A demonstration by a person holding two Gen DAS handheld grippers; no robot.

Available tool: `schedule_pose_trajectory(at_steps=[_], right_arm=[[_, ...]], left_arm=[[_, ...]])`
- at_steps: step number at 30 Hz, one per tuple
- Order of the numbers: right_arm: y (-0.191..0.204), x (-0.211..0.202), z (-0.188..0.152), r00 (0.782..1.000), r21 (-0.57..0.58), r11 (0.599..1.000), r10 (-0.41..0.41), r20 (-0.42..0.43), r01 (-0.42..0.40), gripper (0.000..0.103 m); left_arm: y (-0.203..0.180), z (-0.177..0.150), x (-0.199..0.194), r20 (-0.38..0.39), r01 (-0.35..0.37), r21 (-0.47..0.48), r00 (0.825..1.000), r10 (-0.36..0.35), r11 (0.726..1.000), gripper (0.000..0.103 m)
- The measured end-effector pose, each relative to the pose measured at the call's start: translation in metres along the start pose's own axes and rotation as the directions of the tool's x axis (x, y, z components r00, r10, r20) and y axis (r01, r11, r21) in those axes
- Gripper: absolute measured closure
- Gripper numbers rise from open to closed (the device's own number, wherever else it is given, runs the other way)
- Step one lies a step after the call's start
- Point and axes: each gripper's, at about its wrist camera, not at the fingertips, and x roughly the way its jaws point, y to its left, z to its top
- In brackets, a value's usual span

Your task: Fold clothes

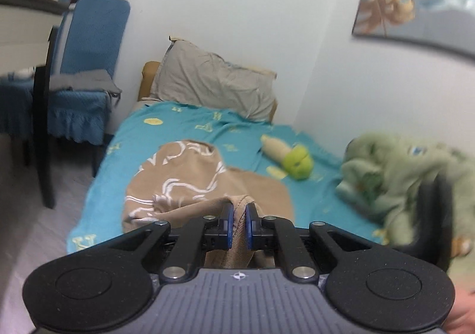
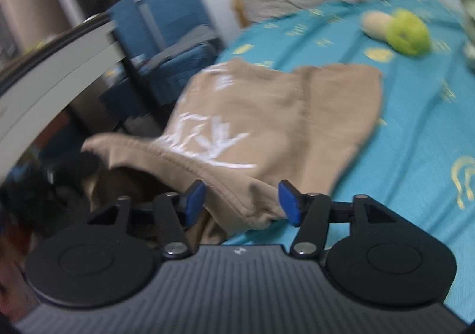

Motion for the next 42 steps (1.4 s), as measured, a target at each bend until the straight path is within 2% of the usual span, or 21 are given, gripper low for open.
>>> schedule_pose_trajectory(at_steps=[3, 7, 11, 12, 19, 26, 30, 32, 36, 38, 41, 42], right_arm=[[0.023, 0.001, -0.006, 1.0, -0.145, 0.989, 0.009, 0.001, -0.009, 0.044], [0.047, 0.005, -0.017, 1.0, -0.308, 0.951, -0.005, -0.003, 0.004, 0.044], [0.048, 0.009, -0.019, 0.992, -0.318, 0.94, -0.114, 0.058, 0.127, 0.044], [0.042, 0.009, -0.016, 0.986, -0.288, 0.944, -0.147, 0.075, 0.162, 0.045], [0.011, 0.013, -0.012, 0.97, -0.124, 0.962, -0.241, 0.035, 0.244, 0.043], [-0.021, 0.016, -0.007, 0.945, 0.04, 0.944, -0.326, -0.017, 0.326, 0.044], [-0.02, -0.008, 0.003, 0.924, 0.07, 0.942, -0.335, 0.184, 0.327, 0.044], [-0.018, -0.013, 0.004, 0.922, 0.07, 0.948, -0.318, 0.221, 0.31, 0.044], [-0.02, -0.016, 0.008, 0.934, 0.087, 0.964, -0.265, 0.24, 0.251, 0.044], [-0.02, -0.018, 0.009, 0.94, 0.095, 0.969, -0.246, 0.239, 0.229, 0.044], [-0.02, -0.02, 0.012, 0.947, 0.106, 0.975, -0.217, 0.237, 0.197, 0.044], [-0.021, -0.02, 0.012, 0.95, 0.111, 0.975, -0.212, 0.229, 0.191, 0.044]], left_arm=[[0.006, 0.003, -0.007, 0.006, 0.039, -0.059, 0.999, -0.038, 0.997, 0.094], [0.013, 0.004, -0.012, 0.01, 0.071, -0.118, 0.997, -0.071, 0.99, 0.094], [0.017, 0.004, -0.016, 0.017, 0.078, -0.147, 0.997, -0.077, 0.986, 0.094], [0.018, 0.004, -0.016, 0.017, 0.075, -0.147, 0.997, -0.073, 0.986, 0.094], [0.011, 0.0, -0.003, -0.023, 0.033, -0.091, 0.999, -0.035, 0.995, 0.094], [0.009, -0.005, -0.001, -0.03, 0.015, -0.069, 0.999, -0.017, 0.998, 0.094], [0.01, -0.007, 0.002, -0.038, -0.017, -0.059, 0.999, 0.015, 0.998, 0.093], [0.009, -0.008, 0.004, -0.046, -0.034, -0.043, 0.998, 0.032, 0.998, 0.091], [0.001, -0.017, 0.011, -0.08, -0.077, 0.025, 0.994, 0.078, 0.997, 0.08], [-0.004, -0.021, 0.015, -0.101, -0.085, 0.065, 0.991, 0.091, 0.994, 0.06], [-0.017, -0.031, 0.022, -0.122, -0.117, 0.154, 0.983, 0.136, 0.981, 0.044], [-0.022, -0.035, 0.027, -0.133, -0.124, 0.19, 0.98, 0.15, 0.974, 0.042]])
